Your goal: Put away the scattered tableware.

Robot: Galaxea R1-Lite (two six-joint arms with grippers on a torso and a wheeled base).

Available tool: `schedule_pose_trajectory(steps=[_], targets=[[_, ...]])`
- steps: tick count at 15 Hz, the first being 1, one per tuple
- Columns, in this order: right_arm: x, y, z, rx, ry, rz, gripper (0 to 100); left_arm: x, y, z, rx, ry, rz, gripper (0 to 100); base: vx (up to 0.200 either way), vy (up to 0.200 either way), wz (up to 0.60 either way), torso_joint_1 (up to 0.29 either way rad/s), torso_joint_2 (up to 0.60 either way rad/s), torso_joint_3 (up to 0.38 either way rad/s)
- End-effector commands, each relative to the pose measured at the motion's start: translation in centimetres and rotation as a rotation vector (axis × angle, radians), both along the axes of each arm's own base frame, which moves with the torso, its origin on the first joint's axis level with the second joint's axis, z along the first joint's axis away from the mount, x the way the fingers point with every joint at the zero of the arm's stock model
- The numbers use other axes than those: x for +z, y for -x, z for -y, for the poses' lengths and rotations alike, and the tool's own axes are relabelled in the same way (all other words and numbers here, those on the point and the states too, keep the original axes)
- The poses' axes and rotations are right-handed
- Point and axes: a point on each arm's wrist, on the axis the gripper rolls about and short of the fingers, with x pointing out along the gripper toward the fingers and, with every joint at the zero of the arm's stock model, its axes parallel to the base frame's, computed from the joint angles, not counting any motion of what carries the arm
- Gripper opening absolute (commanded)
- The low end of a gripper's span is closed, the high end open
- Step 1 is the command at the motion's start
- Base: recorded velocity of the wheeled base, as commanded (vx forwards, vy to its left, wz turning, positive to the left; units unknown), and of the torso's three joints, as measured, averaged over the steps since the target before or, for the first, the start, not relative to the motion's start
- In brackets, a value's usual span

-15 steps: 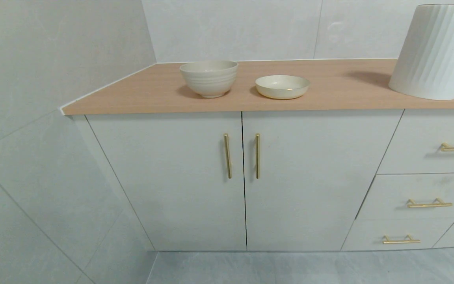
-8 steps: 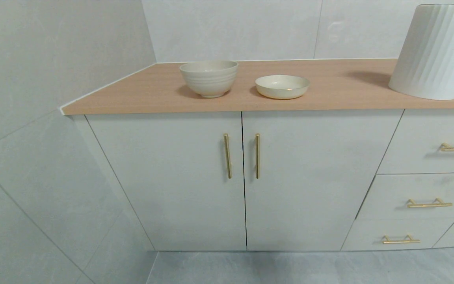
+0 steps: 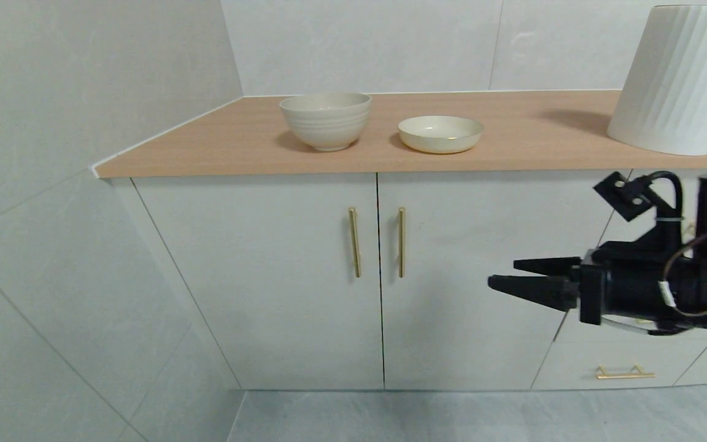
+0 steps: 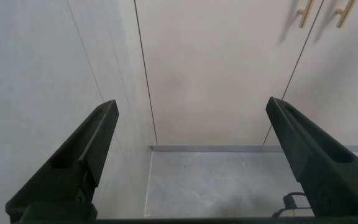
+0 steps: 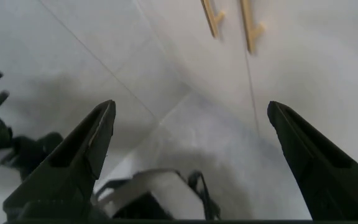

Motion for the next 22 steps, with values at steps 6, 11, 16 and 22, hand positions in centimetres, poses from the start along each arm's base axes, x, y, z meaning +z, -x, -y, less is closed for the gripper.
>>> schedule_pose_trajectory(steps=[6, 11, 16, 22], targets=[[-4.0, -8.2, -7.5, 0.086, -0.034, -0.040, 100, 0.0, 0.0, 0.0, 0.000, 0.000, 0.000, 100, 0.000, 0.000, 0.00, 0.000, 0.00, 0.000], [-5.6, -9.8, -9.9, 0.057, -0.136, 0.014, 100, 0.0, 0.0, 0.0, 0.000, 0.000, 0.000, 100, 0.000, 0.000, 0.00, 0.000, 0.00, 0.000], [-6.3, -11.1, -10.8, -0.036, -0.137, 0.042, 100, 0.0, 0.0, 0.0, 0.000, 0.000, -0.002, 100, 0.000, 0.000, 0.00, 0.000, 0.00, 0.000], [-6.8, -12.4, -11.6, -0.048, -0.196, 0.035, 100, 0.0, 0.0, 0.0, 0.000, 0.000, 0.000, 100, 0.000, 0.000, 0.00, 0.000, 0.00, 0.000]])
